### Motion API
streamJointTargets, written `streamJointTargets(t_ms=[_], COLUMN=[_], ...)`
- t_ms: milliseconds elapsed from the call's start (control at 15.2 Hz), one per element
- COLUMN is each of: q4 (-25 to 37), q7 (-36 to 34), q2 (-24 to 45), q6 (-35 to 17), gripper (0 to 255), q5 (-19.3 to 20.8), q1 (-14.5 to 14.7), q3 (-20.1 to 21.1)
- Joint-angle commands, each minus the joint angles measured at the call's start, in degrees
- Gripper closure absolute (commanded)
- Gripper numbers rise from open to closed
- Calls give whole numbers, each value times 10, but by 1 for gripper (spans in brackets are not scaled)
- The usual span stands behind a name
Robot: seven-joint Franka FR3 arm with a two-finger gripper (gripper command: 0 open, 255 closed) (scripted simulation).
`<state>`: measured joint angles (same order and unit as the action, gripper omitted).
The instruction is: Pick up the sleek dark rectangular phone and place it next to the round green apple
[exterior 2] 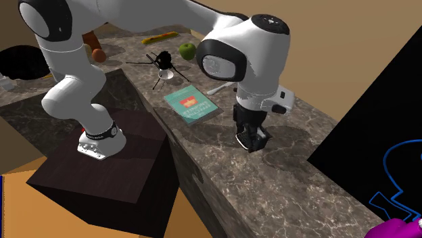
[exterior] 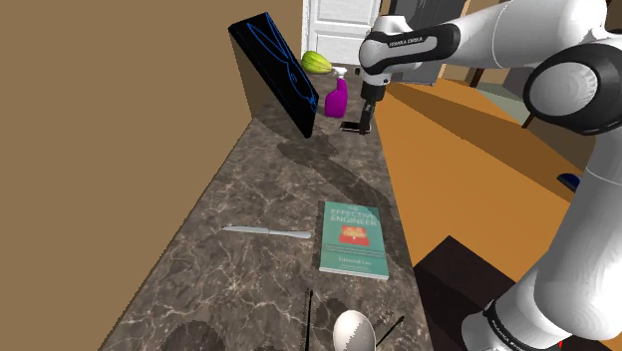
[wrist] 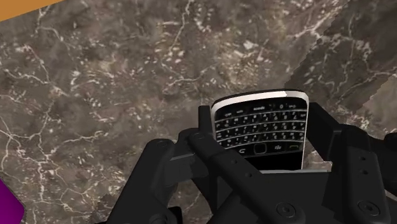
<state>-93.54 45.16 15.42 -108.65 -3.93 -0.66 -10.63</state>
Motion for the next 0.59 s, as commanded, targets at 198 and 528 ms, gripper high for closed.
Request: streamJointTargets(t_ms=[198, 528], q4=[30, 9], q7=[-2, -26], q2=[-6, -33], q6=[36, 42], gripper=[255, 255], q5=[2, 9], q1=[0, 16], q3=[-1, 7])
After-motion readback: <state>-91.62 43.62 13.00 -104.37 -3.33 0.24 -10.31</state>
